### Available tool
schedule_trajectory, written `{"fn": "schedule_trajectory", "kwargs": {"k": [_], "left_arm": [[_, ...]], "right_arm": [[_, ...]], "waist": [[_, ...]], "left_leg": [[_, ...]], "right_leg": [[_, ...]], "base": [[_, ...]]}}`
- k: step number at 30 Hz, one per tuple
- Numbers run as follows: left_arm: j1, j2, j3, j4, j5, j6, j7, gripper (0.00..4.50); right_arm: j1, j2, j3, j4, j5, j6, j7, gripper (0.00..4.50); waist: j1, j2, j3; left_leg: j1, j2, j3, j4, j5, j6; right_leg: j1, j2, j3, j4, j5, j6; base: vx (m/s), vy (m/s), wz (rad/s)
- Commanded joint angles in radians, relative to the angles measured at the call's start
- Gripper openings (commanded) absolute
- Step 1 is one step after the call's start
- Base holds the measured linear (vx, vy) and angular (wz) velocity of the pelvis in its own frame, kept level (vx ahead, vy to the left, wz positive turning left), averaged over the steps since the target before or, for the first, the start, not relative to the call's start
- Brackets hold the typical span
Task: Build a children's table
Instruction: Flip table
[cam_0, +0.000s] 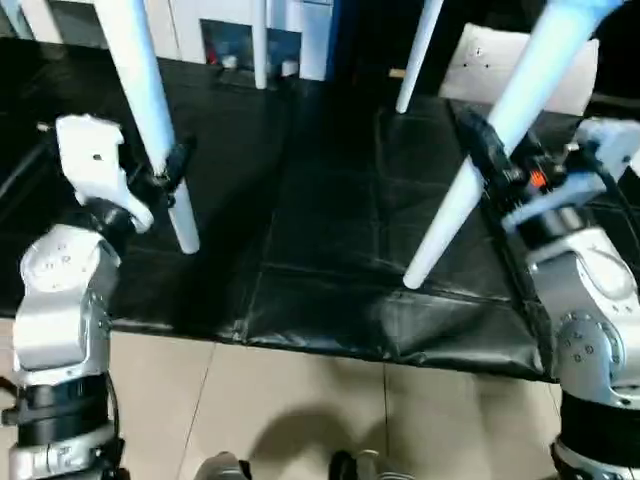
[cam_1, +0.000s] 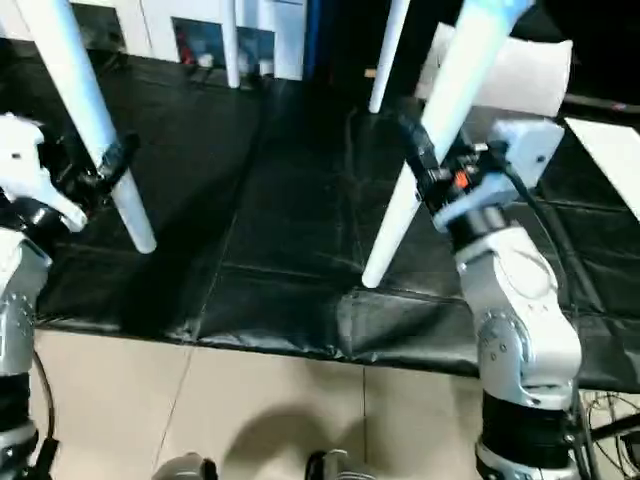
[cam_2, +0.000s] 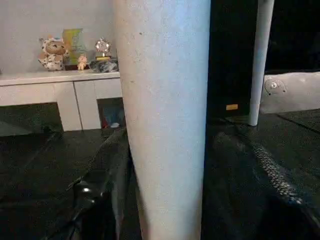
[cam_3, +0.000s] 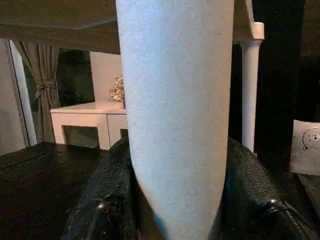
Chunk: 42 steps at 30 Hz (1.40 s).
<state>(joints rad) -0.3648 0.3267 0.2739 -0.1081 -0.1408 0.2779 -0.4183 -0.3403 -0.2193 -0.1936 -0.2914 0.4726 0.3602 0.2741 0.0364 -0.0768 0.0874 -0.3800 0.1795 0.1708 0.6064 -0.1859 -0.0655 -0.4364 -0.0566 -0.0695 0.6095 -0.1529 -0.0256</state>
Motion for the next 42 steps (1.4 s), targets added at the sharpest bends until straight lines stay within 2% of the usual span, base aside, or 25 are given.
{"fn": "schedule_trajectory", "kwargs": {"k": [1, 2, 3, 4, 11, 12, 14, 17, 21, 25, 26, 27, 28, 29, 30, 31, 32, 33, 34, 35, 36, 37, 39, 41, 42], "left_arm": [[0.017, -0.007, -0.065, -0.017, 0.000, 0.014, -0.019, 2.86], [0.036, -0.008, -0.061, -0.054, -0.016, 0.039, -0.019, 2.86], [0.064, -0.012, -0.049, -0.102, -0.034, 0.067, -0.014, 2.86], [0.068, -0.013, -0.048, -0.109, -0.036, 0.069, -0.013, 2.86], [0.336, -0.078, 0.053, -0.340, -0.167, 0.057, -0.015, 3.48], [0.377, -0.088, 0.057, -0.367, -0.181, 0.054, -0.016, 3.48], [0.451, -0.114, 0.059, -0.410, -0.197, 0.061, -0.008, 3.63], [0.567, -0.150, 0.021, -0.457, -0.185, 0.069, 0.007, 3.63], [0.650, -0.161, -0.056, -0.467, -0.170, 0.093, 0.017, 3.63], [0.685, -0.166, -0.135, -0.401, -0.119, 0.054, 0.007, 3.63], [0.681, -0.169, -0.142, -0.379, -0.114, 0.045, 0.003, 3.63], [0.673, -0.172, -0.157, -0.343, -0.096, 0.029, -0.003, 3.63], [0.672, -0.172, -0.159, -0.340, -0.094, 0.028, -0.004, 3.63], [0.659, -0.172, -0.175, -0.302, -0.080, 0.019, -0.016, 3.63], [0.656, -0.171, -0.182, -0.295, -0.079, 0.017, -0.016, 3.63], [0.654, -0.170, -0.185, -0.292, -0.084, 0.019, -0.016, 3.63], [0.653, -0.167, -0.190, -0.289, -0.086, 0.020, -0.016, 3.63], [0.655, -0.162, -0.196, -0.287, -0.086, 0.020, -0.020, 3.63], [0.663, -0.151, -0.211, -0.278, -0.086, 0.015, -0.026, 3.63], [0.667, -0.147, -0.216, -0.274, -0.085, 0.011, -0.027, 3.63], [0.674, -0.145, -0.221, -0.271, -0.087, 0.009, -0.031, 3.63], [0.676, -0.143, -0.224, -0.268, -0.083, 0.010, -0.032, 3.63], [0.692, -0.133, -0.240, -0.248, -0.074, 0.018, -0.045, 3.63], [0.723, -0.117, -0.256, -0.195, -0.070, -0.007, -0.088, 3.63], [0.723, -0.117, -0.256, -0.195, -0.070, -0.007, -0.088, 3.63]], "right_arm": [[0.022, -0.002, 0.030, 0.022, 0.008, 0.026, 0.031, 1.75], [0.031, 0.000, 0.026, 0.040, 0.001, 0.018, 0.032, 1.75], [0.046, 0.004, 0.022, 0.065, -0.001, -0.014, 0.052, 1.75], [0.048, 0.004, 0.022, 0.069, -0.002, -0.021, 0.056, 2.09], [0.231, -0.007, 0.020, -0.011, 0.018, -0.116, 0.162, 2.88], [0.265, -0.004, 0.020, -0.038, 0.024, -0.121, 0.166, 2.88], [0.341, 0.005, 0.022, -0.091, 0.036, -0.130, 0.174, 3.11], [0.511, 0.016, 0.063, -0.195, 0.033, -0.159, 0.189, 3.33], [0.631, -0.006, 0.139, -0.255, -0.045, -0.123, 0.162, 3.68], [0.667, -0.038, 0.219, -0.252, -0.039, -0.012, 0.164, 3.99], [0.661, -0.042, 0.231, -0.234, -0.054, -0.018, 0.171, 4.14], [0.651, -0.048, 0.245, -0.208, -0.068, -0.013, 0.177, 4.16], [0.650, -0.048, 0.245, -0.205, -0.068, -0.013, 0.177, 4.21], [0.637, -0.042, 0.249, -0.180, -0.078, -0.020, 0.179, 4.32], [0.637, -0.040, 0.250, -0.177, -0.078, -0.020, 0.180, 4.43], [0.636, -0.043, 0.252, -0.176, -0.078, -0.018, 0.186, 4.43], [0.638, -0.049, 0.257, -0.176, -0.080, -0.016, 0.193, 4.43], [0.639, -0.055, 0.261, -0.177, -0.084, -0.015, 0.197, 4.43], [0.641, -0.070, 0.271, -0.180, -0.089, -0.004, 0.199, 4.43], [0.641, -0.076, 0.275, -0.182, -0.088, 0.004, 0.197, 4.43], [0.641, -0.085, 0.280, -0.180, -0.090, 0.013, 0.198, 4.43], [0.640, -0.089, 0.284, -0.178, -0.091, 0.015, 0.202, 4.43], [0.638, -0.107, 0.304, -0.156, -0.100, 0.020, 0.228, 4.43], [0.632, -0.127, 0.336, -0.103, -0.101, 0.001, 0.296, 4.43], [0.632, -0.127, 0.336, -0.103, -0.101, 0.001, 0.296, 4.43]], "waist": [[0.000, 0.011, -0.070], [0.003, 0.028, -0.069], [-0.001, 0.020, -0.069], [0.002, 0.028, -0.069], [0.001, 0.028, -0.061], [0.005, 0.038, -0.059], [0.001, 0.032, -0.055], [0.004, 0.048, -0.046], [-0.002, 0.053, -0.042], [-0.018, 0.072, -0.030], [-0.022, 0.075, -0.024], [-0.036, 0.082, -0.022], [-0.040, 0.113, -0.010], [0.002, 0.131, -0.011], [0.007, 0.104, -0.016], [0.006, 0.060, -0.027], [-0.001, 0.052, -0.009], [0.001, 0.067, -0.010], [0.007, 0.064, -0.033], [0.006, 0.082, -0.047], [0.002, 0.089, -0.072], [-0.010, 0.091, -0.066], [-0.018, 0.104, -0.074], [-0.044, 0.105, -0.040], [-0.055, 0.118, -0.029]], "left_leg": [[0.010, 0.038, -0.011, -0.072, -0.177, 0.027], [0.014, 0.038, -0.013, -0.072, -0.183, 0.022], [0.013, 0.040, -0.013, -0.074, -0.202, 0.017], [0.015, 0.042, -0.015, -0.074, -0.214, 0.013], [0.017, 0.047, -0.020, -0.084, -0.306, 0.022], [0.014, 0.047, -0.021, -0.086, -0.300, 0.023], [0.012, 0.046, -0.020, -0.089, -0.310, 0.031], [0.018, 0.047, -0.023, -0.093, -0.372, 0.033], [0.024, 0.041, -0.030, -0.094, -0.431, 0.020], [0.042, 0.032, -0.041, -0.090, -0.533, 0.006], [0.052, 0.031, -0.043, -0.089, -0.568, 0.007], [0.058, 0.040, -0.054, -0.097, -0.630, 0.006], [0.026, 0.088, -0.076, -0.164, -0.794, -0.008], [-0.025, 0.119, -0.059, -0.225, -0.907, -0.026], [0.001, 0.112, -0.045, -0.219, -0.908, -0.006], [0.058, 0.048, -0.040, -0.122, -0.754, -0.023], [0.082, -0.011, -0.037, 0.023, -0.444, -0.012], [0.068, -0.005, -0.060, 0.042, -0.326, 0.004], [0.009, 0.010, -0.072, -0.014, -0.194, 0.019], [-0.031, 0.023, -0.067, -0.061, -0.089, 0.036], [-0.025, 0.031, -0.069, -0.060, -0.022, 0.060], [-0.039, 0.016, -0.047, -0.065, -0.114, 0.119], [-0.032, 0.009, -0.047, -0.047, -0.275, 0.122], [0.015, 0.017, -0.066, -0.046, -0.645, 0.002], [0.029, 0.030, -0.079, -0.065, -0.766, -0.021]], "right_leg": [[0.060, -0.065, 0.051, -0.080, -0.318, -0.061], [0.057, -0.065, 0.051, -0.079, -0.313, -0.066], [0.058, -0.064, 0.050, -0.081, -0.314, -0.070], [0.059, -0.068, 0.050, -0.080, -0.316, -0.077], [0.065, -0.070, 0.047, -0.100, -0.389, -0.088], [0.067, -0.072, 0.048, -0.100, -0.384, -0.089], [0.065, -0.067, 0.047, -0.106, -0.421, -0.074], [0.058, -0.068, 0.044, -0.128, -0.532, -0.027], [0.051, -0.066, 0.035, -0.150, -0.652, 0.023], [0.044, -0.058, 0.010, -0.185, -0.760, 0.078], [0.041, -0.054, -0.006, -0.201, -0.784, 0.084], [0.061, -0.048, -0.044, -0.214, -0.757, 0.089], [0.117, -0.030, -0.064, -0.127, -0.579, 0.054], [0.147, -0.034, -0.028, 0.035, -0.259, -0.015], [0.119, -0.032, -0.001, 0.053, -0.211, -0.012], [0.060, -0.071, 0.064, -0.063, -0.584, 0.025], [-0.006, -0.157, 0.068, -0.199, -1.061, 0.062], [0.010, -0.190, 0.078, -0.206, -1.101, 0.040], [0.059, -0.154, 0.064, -0.167, -0.880, -0.014], [0.065, -0.071, 0.032, -0.117, -0.498, -0.072], [0.060, -0.052, 0.025, -0.093, -0.308, -0.101], [0.035, -0.034, 0.011, -0.101, -0.259, -0.154], [0.043, -0.067, 0.001, -0.114, -0.425, -0.160], [0.023, -0.067, -0.050, -0.172, -0.850, 0.052], [0.023, -0.048, -0.077, -0.174, -0.854, 0.077]], "base": [[0.000, 0.000, 0.00], [0.000, 0.000, 0.00], [0.000, 0.000, 0.00], [0.000, 0.000, 0.00], [0.000, 0.000, 0.00], [0.000, 0.000, 0.00], [0.000, 0.000, 0.00], [0.000, 0.000, 0.00], [0.000, 0.000, 0.00], [-0.013, 0.006, 0.00], [-0.053, 0.025, 0.01], [-0.064, 0.042, -0.01], [-0.089, 0.035, -0.05], [-0.089, 0.035, -0.05], [-0.090, 0.001, 0.09], [0.014, -0.060, 0.06], [0.014, -0.060, 0.06], [0.016, -0.050, -0.16], [0.006, 0.022, -0.20], [0.006, 0.022, -0.20], [0.000, 0.000, 0.00], [0.000, 0.000, 0.00], [-0.026, 0.009, -0.03], [-0.066, 0.029, -0.15], [-0.070, 0.036, -0.10]]}}
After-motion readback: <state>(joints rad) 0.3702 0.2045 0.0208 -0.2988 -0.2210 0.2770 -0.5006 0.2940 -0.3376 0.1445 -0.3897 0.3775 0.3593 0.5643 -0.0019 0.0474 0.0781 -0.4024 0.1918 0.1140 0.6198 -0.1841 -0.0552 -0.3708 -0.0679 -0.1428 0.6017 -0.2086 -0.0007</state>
